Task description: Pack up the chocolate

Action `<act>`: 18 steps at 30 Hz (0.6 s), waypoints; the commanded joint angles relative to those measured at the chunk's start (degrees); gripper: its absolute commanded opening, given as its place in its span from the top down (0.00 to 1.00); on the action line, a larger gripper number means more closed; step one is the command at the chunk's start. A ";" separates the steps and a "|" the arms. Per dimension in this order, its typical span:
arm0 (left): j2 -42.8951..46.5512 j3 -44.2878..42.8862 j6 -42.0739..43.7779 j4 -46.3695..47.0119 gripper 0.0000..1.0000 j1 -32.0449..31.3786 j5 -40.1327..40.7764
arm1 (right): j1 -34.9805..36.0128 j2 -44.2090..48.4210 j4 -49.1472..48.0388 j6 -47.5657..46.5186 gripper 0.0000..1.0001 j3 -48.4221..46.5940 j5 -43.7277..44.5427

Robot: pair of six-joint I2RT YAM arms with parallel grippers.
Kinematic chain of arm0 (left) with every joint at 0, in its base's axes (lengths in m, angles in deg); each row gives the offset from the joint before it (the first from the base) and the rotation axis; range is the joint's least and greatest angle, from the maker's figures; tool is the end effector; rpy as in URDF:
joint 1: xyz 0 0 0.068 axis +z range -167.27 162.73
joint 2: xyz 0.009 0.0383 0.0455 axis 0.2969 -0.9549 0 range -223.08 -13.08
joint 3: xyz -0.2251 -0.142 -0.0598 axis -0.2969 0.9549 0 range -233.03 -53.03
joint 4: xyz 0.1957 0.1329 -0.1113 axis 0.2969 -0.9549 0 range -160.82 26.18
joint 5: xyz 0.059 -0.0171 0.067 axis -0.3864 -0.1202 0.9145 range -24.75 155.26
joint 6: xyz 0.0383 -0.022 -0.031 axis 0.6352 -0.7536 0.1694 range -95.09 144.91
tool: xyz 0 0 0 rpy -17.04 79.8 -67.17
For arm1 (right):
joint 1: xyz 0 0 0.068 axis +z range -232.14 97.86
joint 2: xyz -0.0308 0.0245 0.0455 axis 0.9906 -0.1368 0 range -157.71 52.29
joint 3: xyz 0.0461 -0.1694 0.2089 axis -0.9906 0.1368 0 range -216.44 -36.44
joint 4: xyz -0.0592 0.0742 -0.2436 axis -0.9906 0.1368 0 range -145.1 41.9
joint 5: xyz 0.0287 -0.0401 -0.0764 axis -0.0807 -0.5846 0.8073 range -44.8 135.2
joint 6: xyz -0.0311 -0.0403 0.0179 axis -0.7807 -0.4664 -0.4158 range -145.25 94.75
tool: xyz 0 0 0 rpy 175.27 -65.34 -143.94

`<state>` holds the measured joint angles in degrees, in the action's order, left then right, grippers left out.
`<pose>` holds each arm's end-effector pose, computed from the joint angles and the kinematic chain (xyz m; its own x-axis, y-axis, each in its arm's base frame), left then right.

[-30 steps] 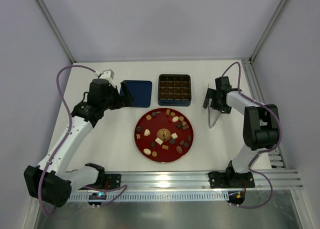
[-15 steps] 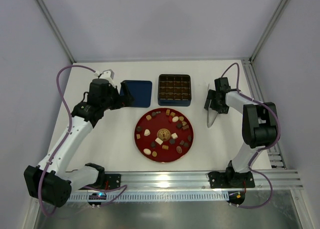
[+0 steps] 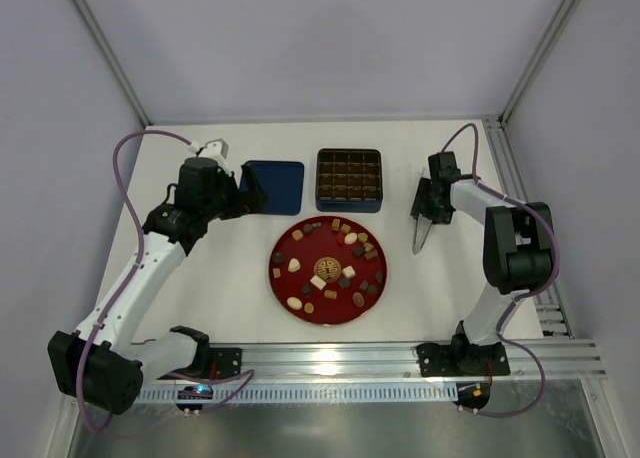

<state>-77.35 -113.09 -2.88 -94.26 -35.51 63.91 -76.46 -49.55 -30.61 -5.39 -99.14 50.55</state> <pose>0.2317 -0.0771 0.3308 -0.6322 -0.2824 -0.7215 0.0413 0.9176 -0.3953 0.3494 0.0313 0.1658 -0.8580 0.2546 -0.4461 0.2490 0.9658 0.0723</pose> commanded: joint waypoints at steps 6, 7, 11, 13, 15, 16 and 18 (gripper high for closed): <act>0.20 -0.50 0.99 1.52 0.00 0.31 0.38 | 0.83 6.56 3.89 -0.78 0.42 -5.07 -0.25; 0.20 -0.59 0.90 1.43 0.00 0.31 0.38 | 0.75 7.70 4.25 -0.87 0.42 -5.15 -0.25; 0.37 -0.50 0.90 1.52 0.00 0.31 0.38 | 0.92 9.99 5.57 -1.05 0.42 -5.16 -0.68; 0.37 -0.42 0.90 1.52 0.00 0.31 0.38 | 1.09 10.87 6.44 -1.05 0.42 -5.07 -1.04; 0.37 -0.51 0.81 1.52 0.00 0.31 0.38 | 1.44 12.37 7.15 -1.14 0.42 -4.98 -1.13; 0.46 -0.42 0.72 1.52 0.00 0.22 0.38 | 1.45 12.80 7.50 -1.14 0.43 -5.07 -1.21; 0.46 -0.50 0.72 1.52 0.00 0.22 0.38 | 1.80 14.21 8.38 -1.22 0.43 -5.07 -1.21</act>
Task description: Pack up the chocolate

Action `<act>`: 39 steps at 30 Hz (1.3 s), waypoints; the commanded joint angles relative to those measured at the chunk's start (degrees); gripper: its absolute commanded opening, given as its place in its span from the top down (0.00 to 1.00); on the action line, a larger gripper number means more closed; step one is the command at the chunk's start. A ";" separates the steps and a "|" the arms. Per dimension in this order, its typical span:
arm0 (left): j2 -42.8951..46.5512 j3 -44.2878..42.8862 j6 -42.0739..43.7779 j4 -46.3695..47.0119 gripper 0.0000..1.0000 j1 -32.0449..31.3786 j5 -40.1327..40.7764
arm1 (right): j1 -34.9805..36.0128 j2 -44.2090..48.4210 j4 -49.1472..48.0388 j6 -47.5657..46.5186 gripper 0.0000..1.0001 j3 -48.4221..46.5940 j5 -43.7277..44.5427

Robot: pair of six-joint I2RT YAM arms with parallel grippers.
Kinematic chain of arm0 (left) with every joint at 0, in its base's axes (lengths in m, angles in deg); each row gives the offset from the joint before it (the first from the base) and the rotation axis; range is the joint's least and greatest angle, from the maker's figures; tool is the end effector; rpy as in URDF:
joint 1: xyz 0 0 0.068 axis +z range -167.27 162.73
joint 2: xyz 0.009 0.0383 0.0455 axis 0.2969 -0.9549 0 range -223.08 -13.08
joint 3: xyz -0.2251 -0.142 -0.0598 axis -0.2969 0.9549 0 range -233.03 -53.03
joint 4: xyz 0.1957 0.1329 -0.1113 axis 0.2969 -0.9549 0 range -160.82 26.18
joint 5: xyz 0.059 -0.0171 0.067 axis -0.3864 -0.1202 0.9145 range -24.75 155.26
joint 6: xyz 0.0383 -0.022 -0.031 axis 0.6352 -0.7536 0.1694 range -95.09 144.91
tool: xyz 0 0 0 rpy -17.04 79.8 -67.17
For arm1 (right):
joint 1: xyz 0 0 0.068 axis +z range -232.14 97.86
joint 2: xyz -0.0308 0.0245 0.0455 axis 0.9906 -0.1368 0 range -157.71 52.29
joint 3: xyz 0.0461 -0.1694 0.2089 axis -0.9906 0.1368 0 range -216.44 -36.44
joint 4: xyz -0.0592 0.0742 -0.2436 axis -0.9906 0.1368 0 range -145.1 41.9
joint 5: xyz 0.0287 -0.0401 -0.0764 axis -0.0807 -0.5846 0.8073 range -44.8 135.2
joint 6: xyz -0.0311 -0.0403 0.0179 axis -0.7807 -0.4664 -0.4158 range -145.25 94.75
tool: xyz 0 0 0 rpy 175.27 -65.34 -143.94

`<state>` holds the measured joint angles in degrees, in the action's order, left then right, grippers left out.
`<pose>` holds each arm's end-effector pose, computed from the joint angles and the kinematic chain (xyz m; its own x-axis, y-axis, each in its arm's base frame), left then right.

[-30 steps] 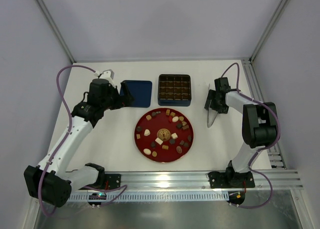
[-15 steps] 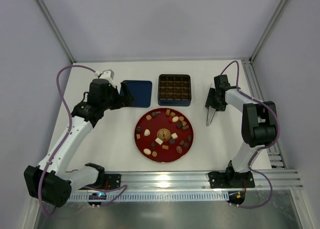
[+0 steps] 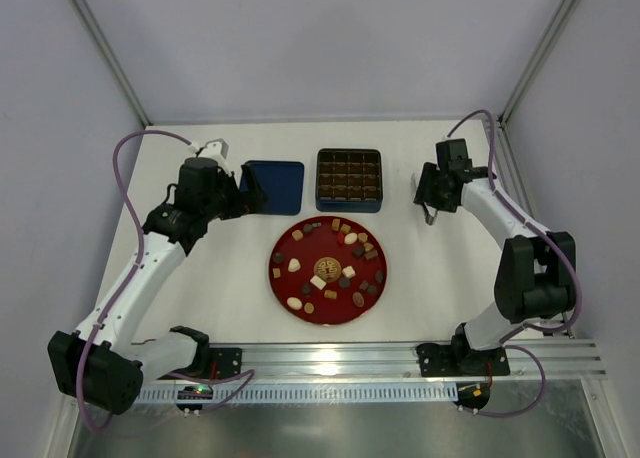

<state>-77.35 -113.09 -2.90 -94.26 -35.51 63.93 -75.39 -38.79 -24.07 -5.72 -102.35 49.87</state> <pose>0.2317 -0.0771 0.3308 -0.6321 -0.2828 -0.7215 0.0408 0.9176 -0.3954 0.3313 0.0362 0.2366 -0.8019 0.2406 -0.5469 0.2079 0.9705 0.1221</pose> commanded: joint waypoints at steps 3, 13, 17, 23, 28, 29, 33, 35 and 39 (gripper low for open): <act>0.55 -0.42 0.74 1.52 0.00 0.31 0.36 | 0.90 5.21 2.98 -0.90 0.43 -2.20 -0.80; 0.55 -0.42 0.74 1.52 0.00 0.31 0.62 | 1.96 9.61 6.76 -1.16 0.46 -4.49 -0.89; 0.64 -0.33 0.74 1.52 0.00 0.31 0.71 | 2.40 10.93 7.99 -1.07 0.47 -5.11 -1.50; 0.46 -0.33 0.74 1.61 0.00 0.31 0.62 | 5.47 14.44 10.89 -0.02 0.50 -5.90 -1.42; 0.37 -0.42 0.83 1.52 0.00 0.22 0.71 | 10.39 18.40 13.01 1.39 0.50 -6.33 -1.15; 0.37 -0.42 0.83 1.52 0.00 0.31 0.79 | 11.09 18.84 13.88 1.82 0.50 -6.42 -1.06; 0.29 -0.33 0.74 1.52 0.00 0.31 0.88 | 14.96 21.04 15.55 2.97 0.50 -7.04 -1.15; 0.37 -0.15 0.74 1.52 0.00 0.22 0.80 | 16.63 22.09 16.78 3.41 0.50 -7.65 -1.67; 0.11 -0.24 0.83 1.52 0.00 0.31 0.80 | 20.41 24.29 18.45 4.55 0.53 -7.48 -2.91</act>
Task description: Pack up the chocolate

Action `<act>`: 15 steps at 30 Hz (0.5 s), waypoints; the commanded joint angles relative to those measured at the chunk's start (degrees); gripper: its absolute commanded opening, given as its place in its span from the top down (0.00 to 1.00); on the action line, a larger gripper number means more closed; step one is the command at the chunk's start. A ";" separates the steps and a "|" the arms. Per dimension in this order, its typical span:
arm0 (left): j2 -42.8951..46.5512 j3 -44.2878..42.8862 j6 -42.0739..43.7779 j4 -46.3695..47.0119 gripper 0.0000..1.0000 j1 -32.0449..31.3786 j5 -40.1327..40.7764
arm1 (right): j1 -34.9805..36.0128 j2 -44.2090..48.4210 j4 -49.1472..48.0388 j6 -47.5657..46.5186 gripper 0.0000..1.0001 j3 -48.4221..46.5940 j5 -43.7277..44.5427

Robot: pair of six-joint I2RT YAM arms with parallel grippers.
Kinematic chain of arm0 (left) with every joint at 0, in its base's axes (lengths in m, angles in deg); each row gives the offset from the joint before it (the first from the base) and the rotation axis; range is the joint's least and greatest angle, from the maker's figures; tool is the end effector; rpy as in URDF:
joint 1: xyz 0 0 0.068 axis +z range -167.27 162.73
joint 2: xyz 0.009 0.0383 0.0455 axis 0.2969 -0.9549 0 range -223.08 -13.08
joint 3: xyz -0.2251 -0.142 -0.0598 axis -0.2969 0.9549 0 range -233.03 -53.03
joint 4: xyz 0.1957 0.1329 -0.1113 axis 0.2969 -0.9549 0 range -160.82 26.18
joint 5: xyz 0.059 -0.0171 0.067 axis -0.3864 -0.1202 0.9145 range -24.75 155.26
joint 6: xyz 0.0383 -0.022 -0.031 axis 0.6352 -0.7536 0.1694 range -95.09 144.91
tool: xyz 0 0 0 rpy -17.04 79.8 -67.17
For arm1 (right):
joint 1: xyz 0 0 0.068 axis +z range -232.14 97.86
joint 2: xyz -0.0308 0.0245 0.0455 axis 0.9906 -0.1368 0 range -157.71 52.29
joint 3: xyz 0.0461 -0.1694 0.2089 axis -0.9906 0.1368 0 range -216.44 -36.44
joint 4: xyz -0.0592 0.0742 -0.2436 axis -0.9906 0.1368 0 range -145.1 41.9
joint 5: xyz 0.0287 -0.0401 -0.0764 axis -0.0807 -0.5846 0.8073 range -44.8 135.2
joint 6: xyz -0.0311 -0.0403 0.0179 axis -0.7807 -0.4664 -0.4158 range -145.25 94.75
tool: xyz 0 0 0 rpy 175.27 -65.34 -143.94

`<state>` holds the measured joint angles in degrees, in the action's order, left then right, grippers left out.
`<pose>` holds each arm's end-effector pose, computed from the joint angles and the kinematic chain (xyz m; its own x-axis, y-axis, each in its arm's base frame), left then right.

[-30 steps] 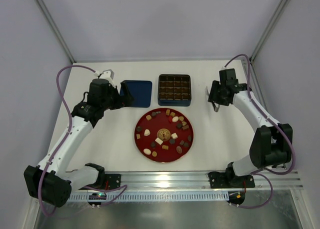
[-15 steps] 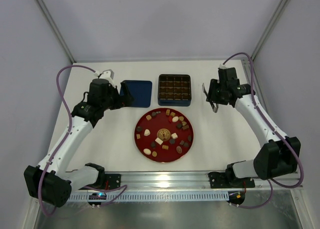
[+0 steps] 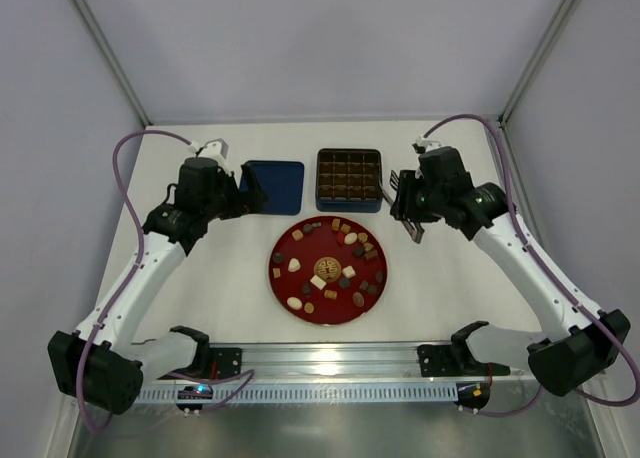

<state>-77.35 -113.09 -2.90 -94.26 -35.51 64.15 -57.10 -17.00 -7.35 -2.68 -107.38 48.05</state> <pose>0.2318 -0.0770 0.3308 -0.6307 -0.2833 -0.7225 0.0382 0.9185 -0.3935 0.2235 0.1024 0.3486 -0.7531 0.0713 -0.6540 -0.1109 0.9661 0.2330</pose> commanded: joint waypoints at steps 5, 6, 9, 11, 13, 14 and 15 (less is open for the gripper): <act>0.11 -0.24 0.65 1.52 0.00 0.31 0.66 | 8.96 4.52 4.81 3.97 0.55 -1.22 -0.13; 0.11 -0.15 0.74 1.61 0.00 0.31 0.66 | 9.93 4.70 5.07 4.24 0.56 -0.61 0.22; -0.06 -0.15 0.65 1.52 0.00 0.22 0.66 | 14.40 5.14 6.04 5.91 0.57 0.53 0.31; -0.24 -0.15 0.57 1.52 0.00 0.31 0.66 | 16.52 5.40 7.36 7.22 0.58 1.15 1.10; -0.33 -0.24 0.57 1.52 0.00 0.31 0.49 | 19.43 5.75 7.62 8.19 0.57 2.64 1.54; -0.33 -0.15 0.57 1.52 0.00 0.31 0.49 | 20.48 5.93 7.54 9.33 0.57 3.17 1.54; -0.42 -0.15 0.48 1.61 0.00 0.22 0.49 | 22.14 6.02 7.54 9.77 0.57 4.22 1.54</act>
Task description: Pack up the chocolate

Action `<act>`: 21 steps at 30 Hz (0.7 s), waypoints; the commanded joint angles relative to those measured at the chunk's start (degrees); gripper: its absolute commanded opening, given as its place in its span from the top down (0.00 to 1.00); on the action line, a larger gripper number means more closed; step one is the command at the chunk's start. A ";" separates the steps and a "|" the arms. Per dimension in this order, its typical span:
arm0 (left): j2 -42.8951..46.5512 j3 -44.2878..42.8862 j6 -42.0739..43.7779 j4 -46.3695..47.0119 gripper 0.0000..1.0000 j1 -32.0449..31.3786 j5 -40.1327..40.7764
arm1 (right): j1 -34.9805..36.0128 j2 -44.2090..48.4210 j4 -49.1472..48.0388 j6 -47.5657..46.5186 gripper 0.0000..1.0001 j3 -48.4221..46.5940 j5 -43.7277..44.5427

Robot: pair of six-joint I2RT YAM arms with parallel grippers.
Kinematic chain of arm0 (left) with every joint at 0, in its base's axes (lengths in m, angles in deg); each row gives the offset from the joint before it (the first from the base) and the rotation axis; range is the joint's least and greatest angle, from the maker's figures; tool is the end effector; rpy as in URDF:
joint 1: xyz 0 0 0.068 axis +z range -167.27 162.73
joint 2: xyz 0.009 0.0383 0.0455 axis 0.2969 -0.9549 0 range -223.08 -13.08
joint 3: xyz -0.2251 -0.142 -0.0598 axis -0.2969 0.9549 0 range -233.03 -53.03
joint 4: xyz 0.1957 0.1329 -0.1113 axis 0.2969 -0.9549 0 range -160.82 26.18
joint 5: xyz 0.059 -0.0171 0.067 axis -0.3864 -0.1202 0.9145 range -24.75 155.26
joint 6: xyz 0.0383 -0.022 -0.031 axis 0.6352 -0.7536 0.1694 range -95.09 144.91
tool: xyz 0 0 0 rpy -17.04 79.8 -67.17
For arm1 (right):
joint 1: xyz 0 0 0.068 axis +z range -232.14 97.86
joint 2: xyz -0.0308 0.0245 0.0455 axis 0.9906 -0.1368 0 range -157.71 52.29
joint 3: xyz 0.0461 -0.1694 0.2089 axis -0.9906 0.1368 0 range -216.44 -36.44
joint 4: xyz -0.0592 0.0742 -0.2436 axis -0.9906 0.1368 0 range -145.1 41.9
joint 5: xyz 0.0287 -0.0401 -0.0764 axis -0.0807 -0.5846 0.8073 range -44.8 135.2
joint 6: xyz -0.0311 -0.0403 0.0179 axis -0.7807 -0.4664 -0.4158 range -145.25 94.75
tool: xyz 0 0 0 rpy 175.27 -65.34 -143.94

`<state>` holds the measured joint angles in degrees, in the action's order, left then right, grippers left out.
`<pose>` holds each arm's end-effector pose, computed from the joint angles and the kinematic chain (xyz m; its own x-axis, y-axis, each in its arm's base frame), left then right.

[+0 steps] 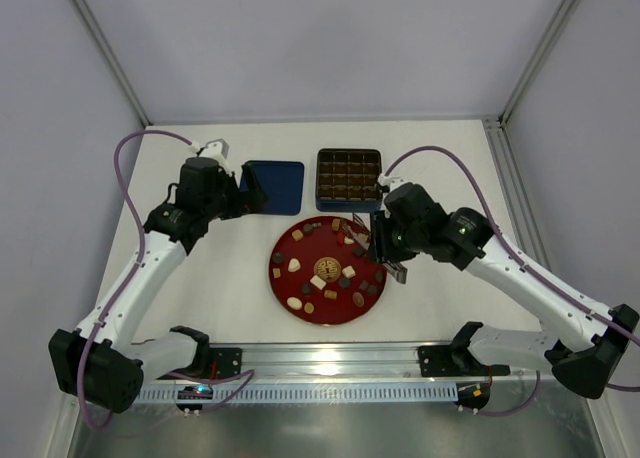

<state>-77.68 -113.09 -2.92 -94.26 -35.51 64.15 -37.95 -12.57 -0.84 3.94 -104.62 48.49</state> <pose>0.2330 -0.0774 0.3295 -0.6346 -0.2823 -0.7194 0.0358 0.9191 -0.3923 0.1578 0.1505 0.3416 -0.8128 -0.1111 -0.5718 -0.3133 0.9109 0.2683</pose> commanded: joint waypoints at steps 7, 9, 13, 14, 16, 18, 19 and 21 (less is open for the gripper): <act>-0.09 -0.07 0.50 1.52 0.00 0.31 0.49 | 7.49 0.96 1.20 5.26 0.58 4.11 2.07; -0.09 -0.07 0.50 1.52 0.00 0.31 0.58 | 7.76 0.88 1.29 5.35 0.58 4.72 2.16; -0.18 -0.07 0.50 1.52 0.00 0.31 0.58 | 8.46 0.53 1.55 5.18 0.57 6.04 2.51; -0.18 -0.15 0.50 1.52 0.00 0.31 0.66 | 8.64 0.44 1.72 5.18 0.57 6.22 2.69; -0.26 -0.15 0.41 1.43 0.00 0.31 0.66 | 8.90 0.35 1.73 5.18 0.57 6.92 2.69; -0.18 -0.07 0.50 1.52 0.00 0.31 0.58 | 9.08 0.35 1.46 5.44 0.57 7.71 2.08; -0.26 -0.07 0.50 1.52 0.00 0.22 0.66 | 9.16 0.17 0.94 5.35 0.57 7.97 1.81; -0.27 -0.07 0.41 1.52 0.00 0.31 0.49 | 9.34 -0.26 0.50 5.44 0.57 8.41 1.55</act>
<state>-77.97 -113.09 -2.94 -94.26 -35.51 64.15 -29.19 -12.63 0.95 8.38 -96.38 50.06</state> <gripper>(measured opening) 0.996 0.429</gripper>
